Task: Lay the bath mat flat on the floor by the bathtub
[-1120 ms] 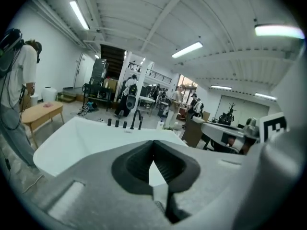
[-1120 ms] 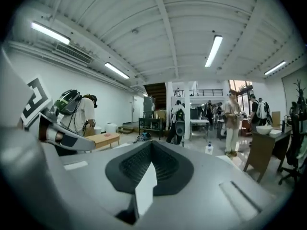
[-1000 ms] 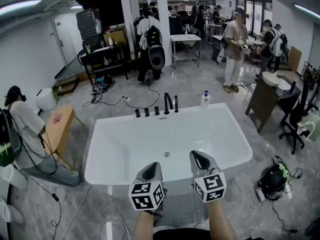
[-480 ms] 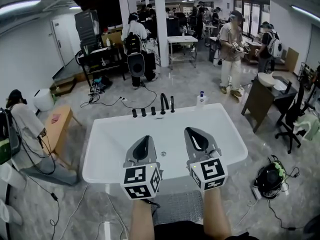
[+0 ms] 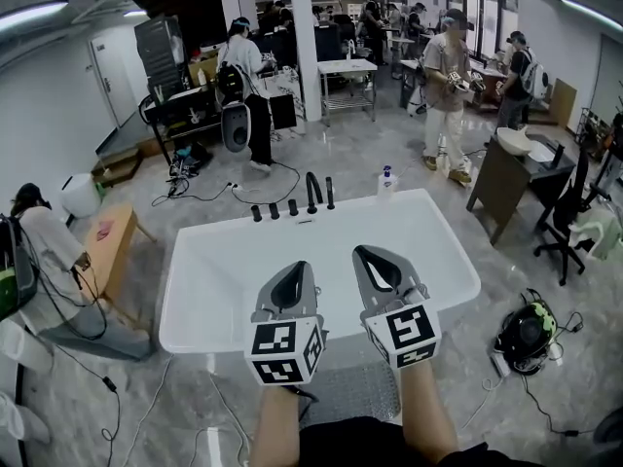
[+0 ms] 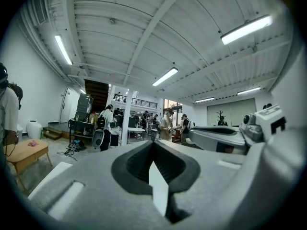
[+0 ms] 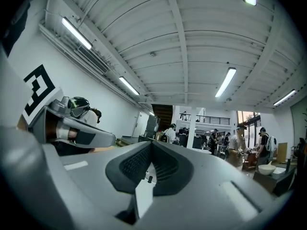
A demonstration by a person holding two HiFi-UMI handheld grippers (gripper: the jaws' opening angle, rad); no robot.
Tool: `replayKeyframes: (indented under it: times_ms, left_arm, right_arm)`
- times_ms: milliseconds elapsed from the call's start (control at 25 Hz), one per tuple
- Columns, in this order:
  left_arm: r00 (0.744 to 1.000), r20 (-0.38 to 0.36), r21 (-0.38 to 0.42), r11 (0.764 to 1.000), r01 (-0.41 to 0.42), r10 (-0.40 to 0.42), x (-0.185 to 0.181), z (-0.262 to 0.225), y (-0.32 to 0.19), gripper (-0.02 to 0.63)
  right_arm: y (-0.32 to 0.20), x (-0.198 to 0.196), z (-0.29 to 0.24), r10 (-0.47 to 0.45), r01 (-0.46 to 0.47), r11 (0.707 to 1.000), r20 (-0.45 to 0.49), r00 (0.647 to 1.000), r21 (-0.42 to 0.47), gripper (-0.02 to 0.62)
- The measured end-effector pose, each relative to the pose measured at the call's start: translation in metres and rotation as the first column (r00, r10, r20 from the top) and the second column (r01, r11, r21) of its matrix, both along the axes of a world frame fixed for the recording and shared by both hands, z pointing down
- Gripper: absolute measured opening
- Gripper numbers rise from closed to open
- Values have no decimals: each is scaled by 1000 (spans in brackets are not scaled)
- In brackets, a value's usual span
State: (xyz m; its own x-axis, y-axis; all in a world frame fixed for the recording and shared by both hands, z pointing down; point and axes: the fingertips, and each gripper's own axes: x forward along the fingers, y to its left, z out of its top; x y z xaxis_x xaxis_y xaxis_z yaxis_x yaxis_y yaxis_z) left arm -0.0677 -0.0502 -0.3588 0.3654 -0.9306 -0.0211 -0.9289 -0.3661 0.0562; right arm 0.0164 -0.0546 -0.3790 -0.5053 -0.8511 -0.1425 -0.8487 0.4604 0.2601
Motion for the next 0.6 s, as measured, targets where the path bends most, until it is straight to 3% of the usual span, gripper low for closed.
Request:
replayKeyframes:
  times_ms: [600]
  left_arm:
    - [999, -16, 19, 999, -27, 28, 12, -8, -14, 5]
  right_arm:
    - [-9, 6, -10, 1, -1, 999, -26, 1000, 35, 6]
